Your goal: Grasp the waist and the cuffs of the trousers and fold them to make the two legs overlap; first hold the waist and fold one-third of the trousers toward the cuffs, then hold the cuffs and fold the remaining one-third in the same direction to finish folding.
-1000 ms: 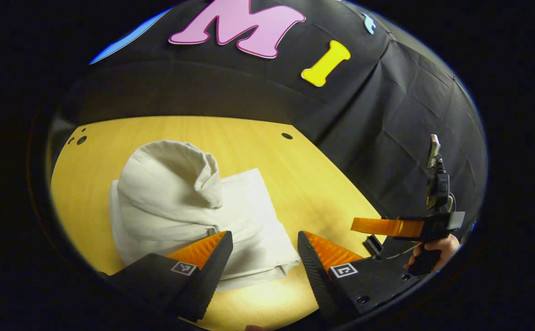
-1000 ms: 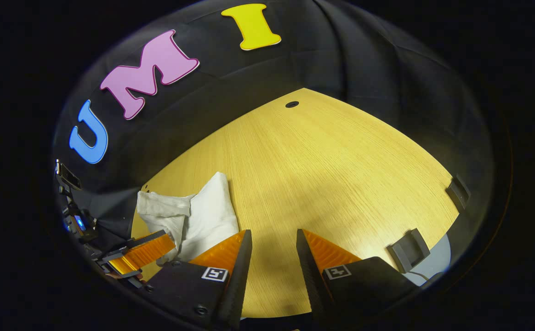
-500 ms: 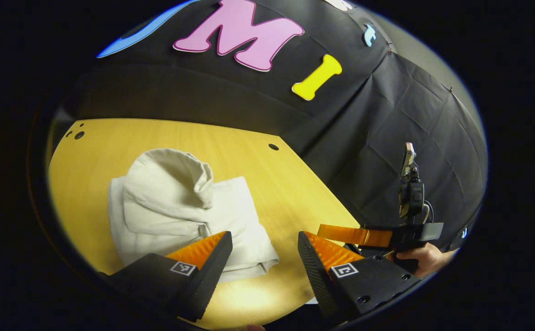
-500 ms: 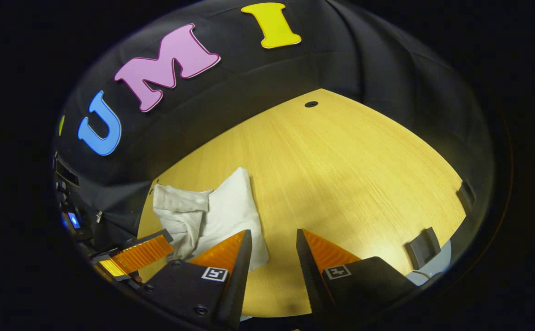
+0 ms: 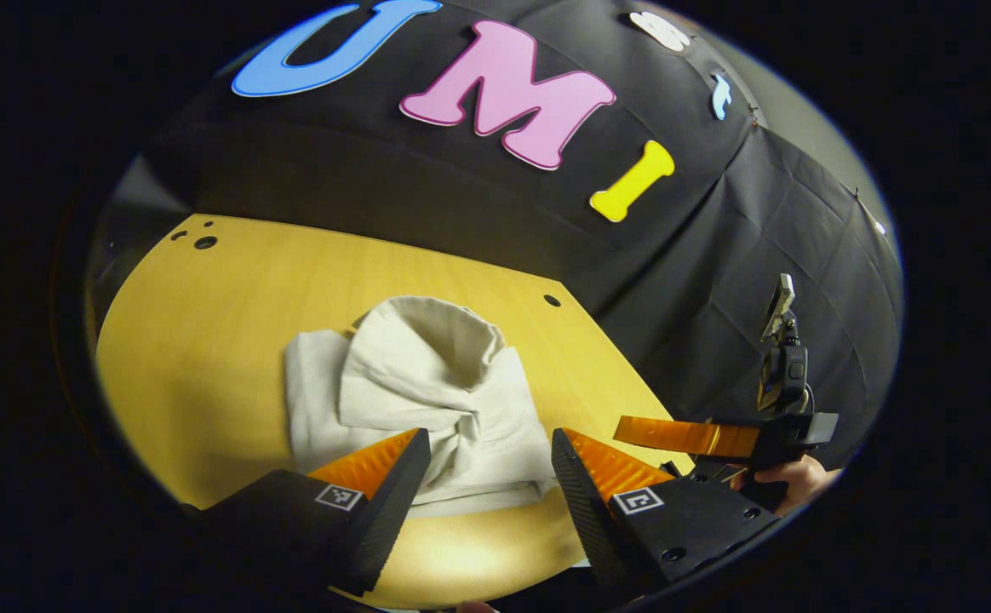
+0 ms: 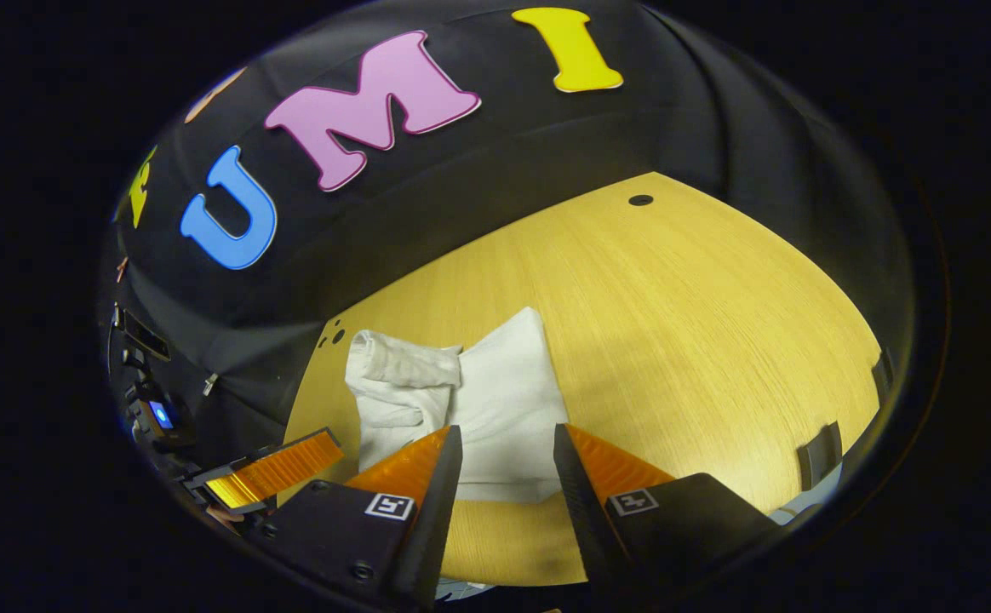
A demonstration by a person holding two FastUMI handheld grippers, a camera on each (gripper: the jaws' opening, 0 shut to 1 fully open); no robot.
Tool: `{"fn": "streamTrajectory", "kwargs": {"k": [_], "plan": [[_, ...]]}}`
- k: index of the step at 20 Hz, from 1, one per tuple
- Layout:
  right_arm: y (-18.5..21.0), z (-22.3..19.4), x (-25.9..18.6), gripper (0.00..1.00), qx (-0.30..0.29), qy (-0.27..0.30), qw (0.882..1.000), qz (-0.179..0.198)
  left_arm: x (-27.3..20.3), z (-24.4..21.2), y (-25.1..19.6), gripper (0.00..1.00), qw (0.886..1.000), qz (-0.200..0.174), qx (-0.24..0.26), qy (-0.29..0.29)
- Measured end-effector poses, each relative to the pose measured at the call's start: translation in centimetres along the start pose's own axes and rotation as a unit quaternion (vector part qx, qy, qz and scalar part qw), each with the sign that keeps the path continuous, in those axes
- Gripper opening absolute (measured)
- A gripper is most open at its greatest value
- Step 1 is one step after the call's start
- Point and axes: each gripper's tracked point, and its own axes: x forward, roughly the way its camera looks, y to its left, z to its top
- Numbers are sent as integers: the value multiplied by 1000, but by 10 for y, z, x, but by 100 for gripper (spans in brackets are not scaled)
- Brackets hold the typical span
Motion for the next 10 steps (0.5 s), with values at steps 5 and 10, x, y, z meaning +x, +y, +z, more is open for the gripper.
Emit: {"fn": "streamTrajectory", "kwargs": {"k": [5,10], "plan": [[34,-4,9,69,-11,7,1000,24,-24,10,21,91,999,25,-25,-24],[46,-11,19,69,-15,16,999,27,-44,15,37,91,997,51,-39,-39]]}}
